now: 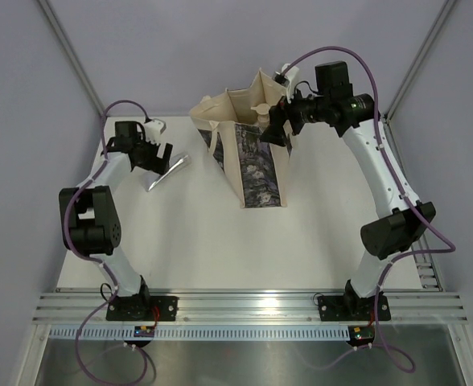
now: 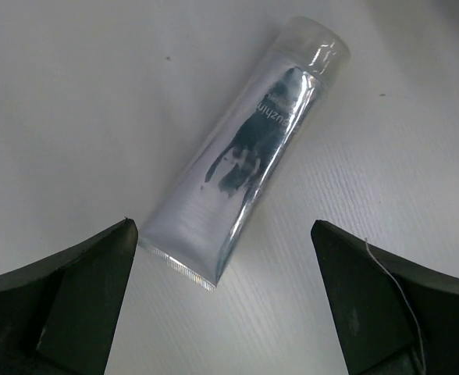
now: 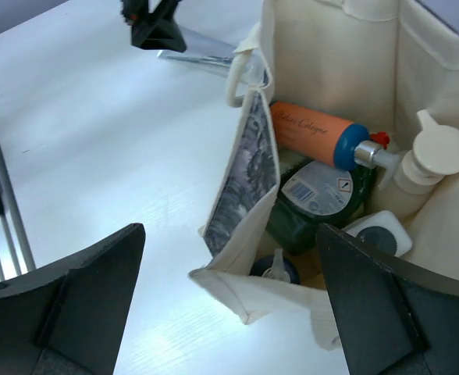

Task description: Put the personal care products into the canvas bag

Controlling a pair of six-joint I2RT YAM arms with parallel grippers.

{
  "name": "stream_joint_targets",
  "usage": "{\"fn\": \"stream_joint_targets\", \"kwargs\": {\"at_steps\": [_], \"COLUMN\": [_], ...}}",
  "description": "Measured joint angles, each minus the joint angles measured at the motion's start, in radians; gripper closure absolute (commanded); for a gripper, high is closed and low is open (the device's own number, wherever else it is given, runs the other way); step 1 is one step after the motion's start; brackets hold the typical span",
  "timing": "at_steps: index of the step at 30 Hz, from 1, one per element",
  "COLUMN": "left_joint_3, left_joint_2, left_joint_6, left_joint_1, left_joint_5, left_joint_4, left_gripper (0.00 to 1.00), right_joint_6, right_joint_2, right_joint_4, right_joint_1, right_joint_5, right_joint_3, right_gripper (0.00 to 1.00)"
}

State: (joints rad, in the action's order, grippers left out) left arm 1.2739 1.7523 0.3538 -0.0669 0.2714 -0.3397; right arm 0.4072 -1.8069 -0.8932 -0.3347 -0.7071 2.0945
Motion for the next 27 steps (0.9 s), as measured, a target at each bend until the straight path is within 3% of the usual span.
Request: {"fn": "stream_joint_targets", "kwargs": {"at_steps": [9,20,27], "left_joint_3": [0.153,0.28,0.317], "left_joint_2": [0.178,0.338,0.354], "left_joint_6": [0.178,0.179,0.189], "left_joint_1": [0.088,0.099,0.099], "left_joint_5": [0.012,-0.037,-0.037], "left_joint_4": [-0.088,-0.147,-0.208], "left_gripper": [0.04,0.07,0.18], "right_joint_6": [0.038,0.042,0.038], "right_joint_2": [0.082,0.149,0.151], "right_joint_4": [-0.021,0.0,0.006], "right_joint_1": [0.026,0.047,0.052], "right_joint_5": [-0.067,-0.098,-0.113], "right_joint_3": [-0.15,-0.238,-0.241], "right_gripper": [0.01,0.01,0.01]}}
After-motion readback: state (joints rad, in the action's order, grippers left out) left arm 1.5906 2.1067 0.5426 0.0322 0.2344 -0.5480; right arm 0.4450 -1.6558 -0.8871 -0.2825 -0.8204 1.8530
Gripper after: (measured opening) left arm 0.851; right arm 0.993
